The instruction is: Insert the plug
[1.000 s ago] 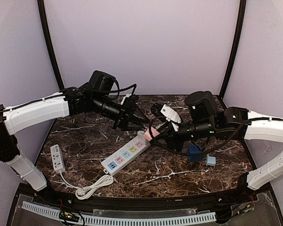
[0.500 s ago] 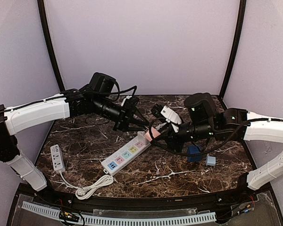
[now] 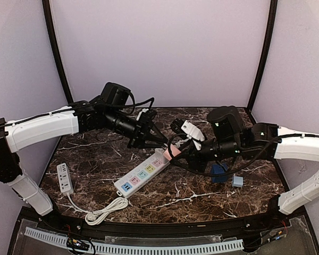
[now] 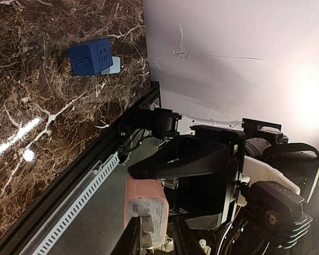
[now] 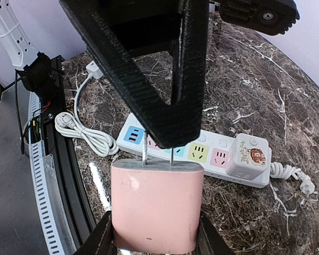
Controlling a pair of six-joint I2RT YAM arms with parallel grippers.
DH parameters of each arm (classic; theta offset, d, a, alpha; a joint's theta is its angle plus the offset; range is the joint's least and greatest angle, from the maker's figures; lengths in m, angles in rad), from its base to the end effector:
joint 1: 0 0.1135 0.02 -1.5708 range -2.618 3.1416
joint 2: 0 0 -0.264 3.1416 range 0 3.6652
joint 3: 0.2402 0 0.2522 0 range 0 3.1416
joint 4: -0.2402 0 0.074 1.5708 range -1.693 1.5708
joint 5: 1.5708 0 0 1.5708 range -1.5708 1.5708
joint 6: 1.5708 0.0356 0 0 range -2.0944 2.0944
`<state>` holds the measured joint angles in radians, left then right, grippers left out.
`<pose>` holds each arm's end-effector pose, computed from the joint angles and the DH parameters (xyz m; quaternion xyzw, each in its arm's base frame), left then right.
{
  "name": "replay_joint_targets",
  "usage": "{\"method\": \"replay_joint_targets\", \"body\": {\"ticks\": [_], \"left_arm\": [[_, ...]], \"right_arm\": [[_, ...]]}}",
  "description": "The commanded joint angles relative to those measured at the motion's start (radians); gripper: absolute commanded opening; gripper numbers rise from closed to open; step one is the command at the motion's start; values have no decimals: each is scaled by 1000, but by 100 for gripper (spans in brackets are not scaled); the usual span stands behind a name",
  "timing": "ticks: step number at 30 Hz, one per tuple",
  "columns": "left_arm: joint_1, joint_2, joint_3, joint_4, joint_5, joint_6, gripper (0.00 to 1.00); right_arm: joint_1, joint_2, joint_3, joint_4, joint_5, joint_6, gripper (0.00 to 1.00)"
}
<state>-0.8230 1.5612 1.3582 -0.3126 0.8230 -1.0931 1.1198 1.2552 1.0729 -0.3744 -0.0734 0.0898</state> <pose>0.2222 -0.2780 0.3384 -0.0929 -0.8118 0.5762 0.0173 0.1209 0.2557 0.3212 -0.4458 0.7515 0.3023 0.3810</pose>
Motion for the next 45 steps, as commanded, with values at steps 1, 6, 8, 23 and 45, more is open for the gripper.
{"method": "replay_joint_targets", "body": {"ticks": [1,6,8,23,45], "left_arm": [[-4,-25,-12,-17,8,8,23],[-6,-17,-9,-19,5,14,21],[-7,-10,-7,-19,5,14,18],[-11,7,-6,-43,-14,45,34],[-11,5,-9,-115,-40,93,32]], "right_arm": [[12,10,-10,17,9,14,9],[12,15,-8,17,8,14,9],[11,17,-6,15,16,17,9],[11,8,-20,37,1,37,8],[11,17,-27,68,0,71,6]]}}
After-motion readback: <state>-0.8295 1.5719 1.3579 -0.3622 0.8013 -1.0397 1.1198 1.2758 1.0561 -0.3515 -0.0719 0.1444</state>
